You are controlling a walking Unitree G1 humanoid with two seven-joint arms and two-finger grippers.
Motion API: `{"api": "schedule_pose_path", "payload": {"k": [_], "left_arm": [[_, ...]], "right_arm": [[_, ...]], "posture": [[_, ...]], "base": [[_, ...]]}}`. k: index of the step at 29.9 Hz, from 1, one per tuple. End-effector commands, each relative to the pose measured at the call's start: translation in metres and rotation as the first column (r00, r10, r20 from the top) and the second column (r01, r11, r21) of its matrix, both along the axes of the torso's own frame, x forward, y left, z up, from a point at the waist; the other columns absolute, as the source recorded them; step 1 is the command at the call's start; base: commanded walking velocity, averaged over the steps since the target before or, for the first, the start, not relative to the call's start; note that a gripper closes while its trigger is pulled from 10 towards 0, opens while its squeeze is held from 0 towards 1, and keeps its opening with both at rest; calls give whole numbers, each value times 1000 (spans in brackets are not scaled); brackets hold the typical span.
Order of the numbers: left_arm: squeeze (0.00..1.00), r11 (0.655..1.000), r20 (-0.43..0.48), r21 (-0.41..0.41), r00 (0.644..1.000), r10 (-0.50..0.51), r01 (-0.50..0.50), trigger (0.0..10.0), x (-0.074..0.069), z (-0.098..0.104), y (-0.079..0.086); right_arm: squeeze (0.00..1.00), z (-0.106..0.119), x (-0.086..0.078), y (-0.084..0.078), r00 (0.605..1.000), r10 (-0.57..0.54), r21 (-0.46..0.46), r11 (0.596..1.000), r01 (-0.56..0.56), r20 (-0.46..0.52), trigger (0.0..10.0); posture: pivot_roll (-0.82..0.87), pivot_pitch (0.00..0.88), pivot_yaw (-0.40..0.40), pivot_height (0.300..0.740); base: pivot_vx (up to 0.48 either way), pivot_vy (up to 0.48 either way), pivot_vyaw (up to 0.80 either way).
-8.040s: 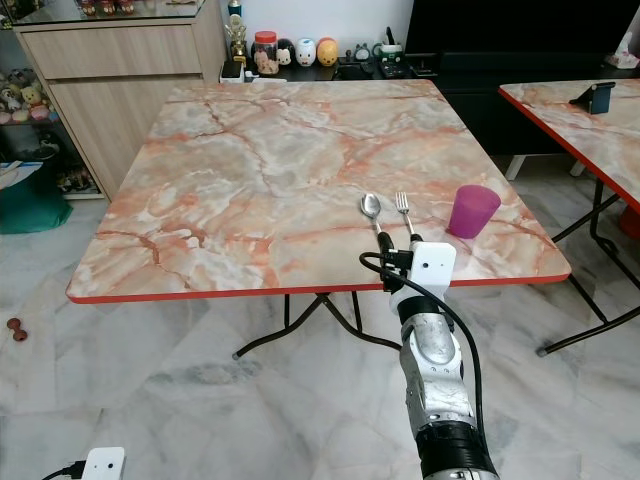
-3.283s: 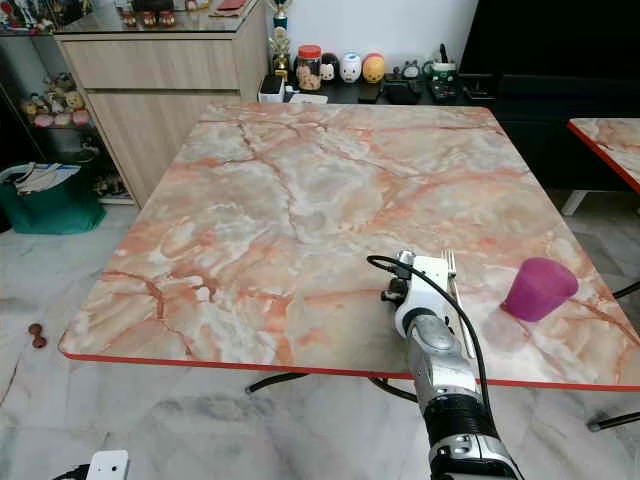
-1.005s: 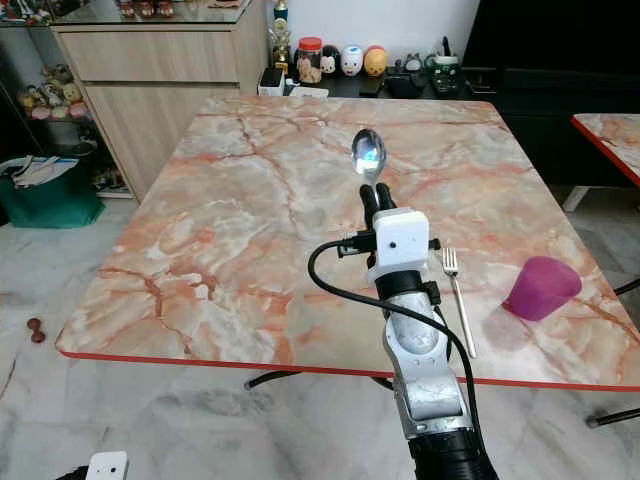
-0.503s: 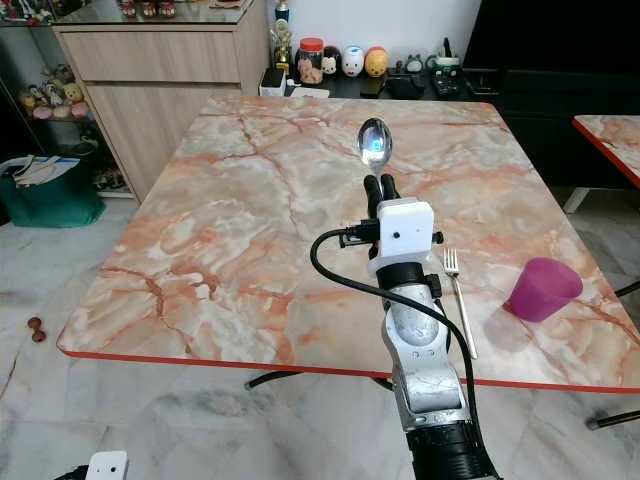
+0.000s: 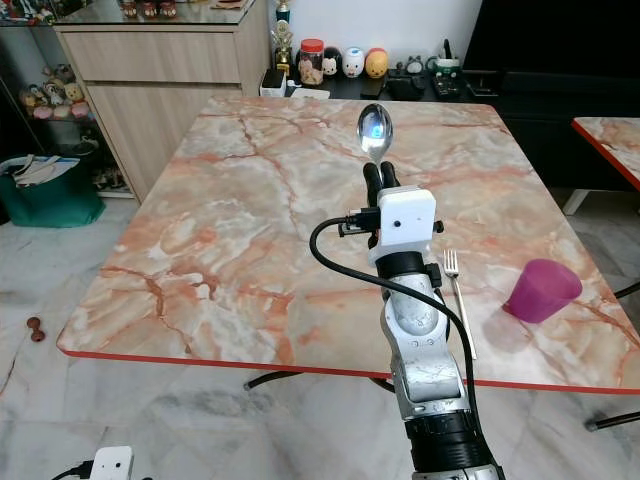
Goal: Setting the table
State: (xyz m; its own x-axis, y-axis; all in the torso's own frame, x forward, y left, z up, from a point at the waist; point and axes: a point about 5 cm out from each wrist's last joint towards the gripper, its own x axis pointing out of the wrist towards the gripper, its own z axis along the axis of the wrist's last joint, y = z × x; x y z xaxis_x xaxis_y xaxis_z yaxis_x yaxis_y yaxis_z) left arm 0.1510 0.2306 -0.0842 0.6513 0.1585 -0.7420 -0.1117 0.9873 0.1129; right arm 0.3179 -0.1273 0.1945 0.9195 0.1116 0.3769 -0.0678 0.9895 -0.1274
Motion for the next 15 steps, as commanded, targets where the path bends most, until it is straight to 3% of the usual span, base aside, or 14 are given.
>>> {"api": "schedule_pose_path", "payload": {"k": [1,13,15], "left_arm": [[0,1000,10,1,1000,5,-5,10000,2,1,-1],[0,1000,41,7,999,2,-2,10000,9,5,0],[0,1000,49,9,999,1,-1,10000,10,5,1]], "right_arm": [[0,4,3,-3,1000,-4,15,1000,4,-1,10000],[0,5,3,2,1000,17,46,999,-17,-2,10000],[0,5,3,4,1000,27,47,999,-27,-2,10000]], "posture": [[-41,0,-18,707],[-48,0,-13,707],[-47,0,-13,707]], "base": [[0,-244,0],[0,-245,0],[0,-244,-653]]}}
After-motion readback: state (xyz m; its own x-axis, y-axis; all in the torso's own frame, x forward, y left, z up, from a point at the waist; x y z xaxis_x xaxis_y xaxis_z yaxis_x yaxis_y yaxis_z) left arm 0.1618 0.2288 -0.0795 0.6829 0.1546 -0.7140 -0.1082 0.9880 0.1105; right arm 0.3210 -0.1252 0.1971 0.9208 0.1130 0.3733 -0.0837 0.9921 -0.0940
